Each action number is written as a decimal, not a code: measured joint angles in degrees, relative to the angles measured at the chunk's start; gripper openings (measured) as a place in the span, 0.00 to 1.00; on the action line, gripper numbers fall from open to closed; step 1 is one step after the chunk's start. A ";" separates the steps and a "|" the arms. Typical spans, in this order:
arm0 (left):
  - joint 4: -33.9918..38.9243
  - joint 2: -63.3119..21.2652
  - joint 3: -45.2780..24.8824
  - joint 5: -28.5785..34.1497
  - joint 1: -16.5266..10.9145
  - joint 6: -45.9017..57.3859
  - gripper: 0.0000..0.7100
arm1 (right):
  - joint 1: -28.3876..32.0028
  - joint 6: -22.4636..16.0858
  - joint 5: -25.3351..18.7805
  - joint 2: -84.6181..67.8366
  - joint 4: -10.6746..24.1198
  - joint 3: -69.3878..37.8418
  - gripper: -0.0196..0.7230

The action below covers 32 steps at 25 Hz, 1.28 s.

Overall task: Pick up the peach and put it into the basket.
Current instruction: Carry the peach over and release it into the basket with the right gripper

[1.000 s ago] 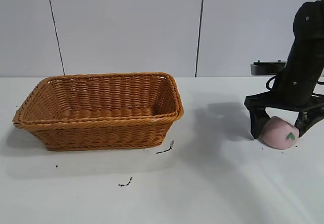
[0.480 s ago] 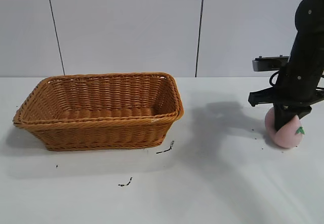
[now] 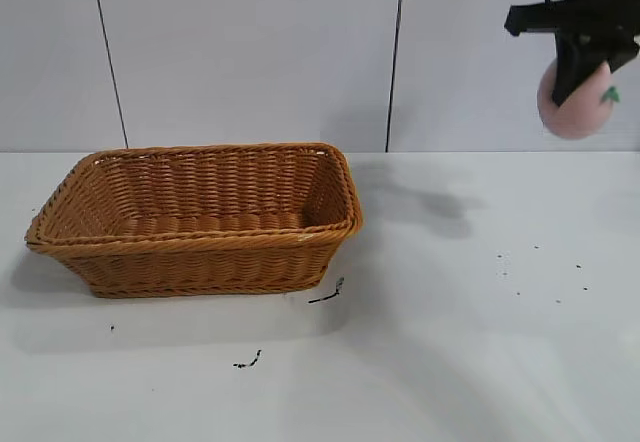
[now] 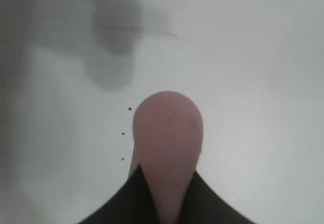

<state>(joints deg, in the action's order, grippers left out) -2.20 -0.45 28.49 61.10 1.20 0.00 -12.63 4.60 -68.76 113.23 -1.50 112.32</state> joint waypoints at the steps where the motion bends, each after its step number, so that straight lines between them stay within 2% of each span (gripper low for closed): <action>1: 0.00 0.00 0.00 0.00 0.00 0.00 0.98 | -1.95 0.00 0.22 0.00 -0.03 0.66 0.02; 9: 0.00 0.00 0.00 0.00 0.00 0.00 0.98 | -15.86 0.00 4.96 2.10 -0.17 1.23 0.02; 15: 0.00 0.00 0.00 0.00 0.00 0.00 0.98 | -22.39 0.00 10.96 8.58 -0.16 1.23 0.02; 22: 0.00 0.00 0.00 0.00 0.00 0.00 0.98 | -25.24 0.00 19.36 17.74 -0.18 1.23 0.02; 27: 0.00 0.00 0.00 0.00 0.00 0.00 0.98 | -25.24 -0.19 21.39 21.94 1.50 1.23 0.02; 29: 0.00 0.00 0.00 0.00 0.00 0.00 0.98 | -25.24 -1.00 21.66 22.11 1.50 1.23 0.06; 31: 0.00 0.00 0.00 0.00 0.00 0.00 0.98 | -25.24 -1.78 21.71 22.11 1.81 1.23 0.19; 32: 0.00 0.00 0.00 0.00 0.00 0.00 0.98 | -25.24 -1.96 21.63 22.11 1.81 1.23 0.29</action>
<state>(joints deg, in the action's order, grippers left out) -2.20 -0.45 28.49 61.10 1.20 0.00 -37.87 2.64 -47.13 135.35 0.31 113.55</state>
